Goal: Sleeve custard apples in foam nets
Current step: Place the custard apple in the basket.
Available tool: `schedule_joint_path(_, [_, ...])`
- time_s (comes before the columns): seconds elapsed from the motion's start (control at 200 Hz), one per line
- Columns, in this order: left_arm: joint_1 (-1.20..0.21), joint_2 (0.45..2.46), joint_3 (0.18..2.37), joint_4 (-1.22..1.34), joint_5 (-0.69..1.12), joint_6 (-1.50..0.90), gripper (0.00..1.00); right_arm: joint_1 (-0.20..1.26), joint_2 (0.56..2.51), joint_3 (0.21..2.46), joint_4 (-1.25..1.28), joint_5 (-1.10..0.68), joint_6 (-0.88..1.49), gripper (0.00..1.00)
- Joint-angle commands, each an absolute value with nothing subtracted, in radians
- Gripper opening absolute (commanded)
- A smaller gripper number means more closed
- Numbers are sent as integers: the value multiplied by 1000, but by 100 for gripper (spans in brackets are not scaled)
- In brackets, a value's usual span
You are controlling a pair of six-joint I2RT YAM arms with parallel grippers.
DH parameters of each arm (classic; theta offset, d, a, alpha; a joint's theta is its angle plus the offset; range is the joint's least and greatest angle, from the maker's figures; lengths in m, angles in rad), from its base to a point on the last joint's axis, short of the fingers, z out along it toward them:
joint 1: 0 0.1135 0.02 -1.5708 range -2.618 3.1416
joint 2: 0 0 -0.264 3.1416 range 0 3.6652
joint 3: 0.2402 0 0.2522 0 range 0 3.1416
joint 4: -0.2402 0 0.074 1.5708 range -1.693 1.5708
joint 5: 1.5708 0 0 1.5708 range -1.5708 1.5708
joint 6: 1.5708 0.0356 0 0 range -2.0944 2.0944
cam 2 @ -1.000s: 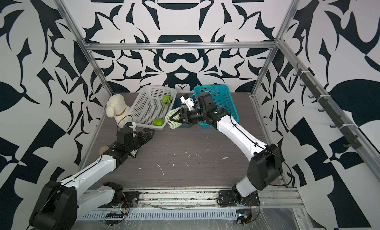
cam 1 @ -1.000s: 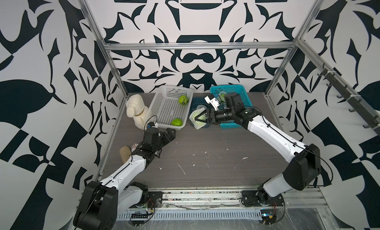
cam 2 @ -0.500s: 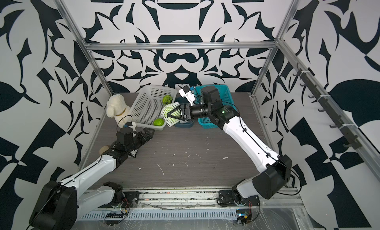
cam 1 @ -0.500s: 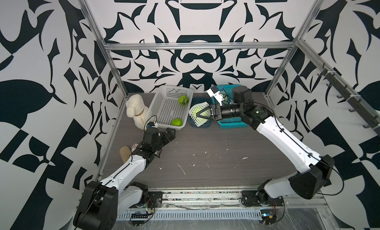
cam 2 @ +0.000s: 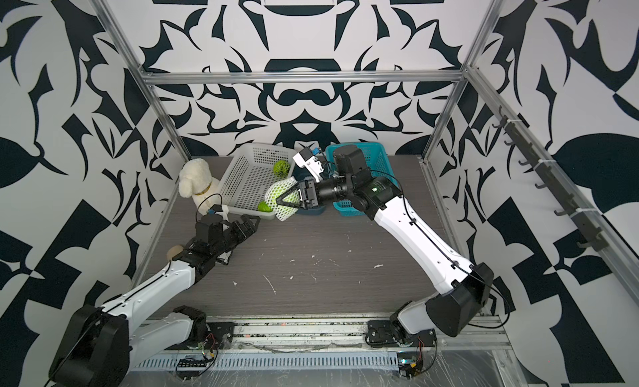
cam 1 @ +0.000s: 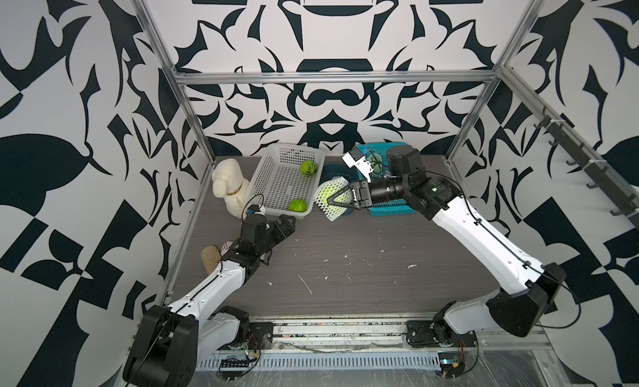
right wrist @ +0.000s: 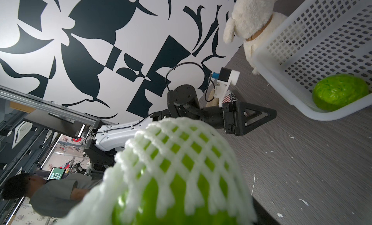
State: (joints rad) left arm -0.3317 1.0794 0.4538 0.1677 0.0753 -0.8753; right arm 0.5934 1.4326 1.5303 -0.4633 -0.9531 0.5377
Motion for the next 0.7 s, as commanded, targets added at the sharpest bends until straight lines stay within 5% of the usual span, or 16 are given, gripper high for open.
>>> schedule_joint_path(0.0, [-327,1047,457,180,76,-875,99,596,1414,1572,-454,-960,513,65])
schedule_joint_path(0.695, [-327,1028,453,177,60,-869,99,595,1475,1603,-495,-925,446,63])
